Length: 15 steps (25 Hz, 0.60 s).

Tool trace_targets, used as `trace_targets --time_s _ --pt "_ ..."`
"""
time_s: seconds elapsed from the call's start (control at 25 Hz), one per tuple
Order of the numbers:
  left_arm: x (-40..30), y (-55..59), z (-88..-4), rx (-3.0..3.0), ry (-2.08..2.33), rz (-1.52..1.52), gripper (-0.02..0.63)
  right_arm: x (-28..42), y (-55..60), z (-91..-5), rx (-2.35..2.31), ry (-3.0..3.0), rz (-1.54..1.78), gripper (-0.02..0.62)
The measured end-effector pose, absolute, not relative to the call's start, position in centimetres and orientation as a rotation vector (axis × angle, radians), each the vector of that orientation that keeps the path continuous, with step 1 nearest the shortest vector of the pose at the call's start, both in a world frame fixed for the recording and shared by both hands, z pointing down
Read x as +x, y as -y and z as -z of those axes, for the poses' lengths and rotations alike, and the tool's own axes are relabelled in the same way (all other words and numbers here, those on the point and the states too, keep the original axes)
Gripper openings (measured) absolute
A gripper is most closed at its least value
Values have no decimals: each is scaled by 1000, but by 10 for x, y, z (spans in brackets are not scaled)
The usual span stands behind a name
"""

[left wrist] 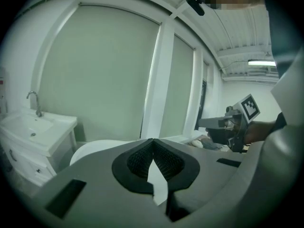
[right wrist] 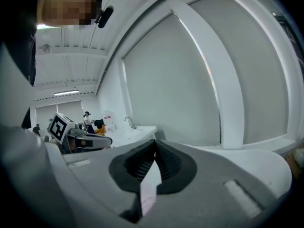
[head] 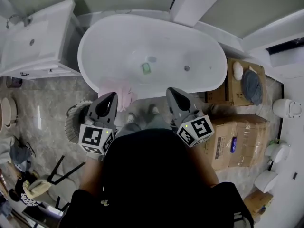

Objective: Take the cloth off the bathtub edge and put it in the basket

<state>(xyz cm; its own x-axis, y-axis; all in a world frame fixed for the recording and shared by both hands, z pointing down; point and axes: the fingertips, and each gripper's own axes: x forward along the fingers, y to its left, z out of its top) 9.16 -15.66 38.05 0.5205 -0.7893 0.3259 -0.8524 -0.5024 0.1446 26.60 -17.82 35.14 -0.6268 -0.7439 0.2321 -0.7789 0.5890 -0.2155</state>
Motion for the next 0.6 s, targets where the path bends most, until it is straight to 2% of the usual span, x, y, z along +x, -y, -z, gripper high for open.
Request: trace_targets --time_s 0.6 --pt "52 170 -467 2185 1543 -435 6 227 222 -385 972 2697 -484 -3"
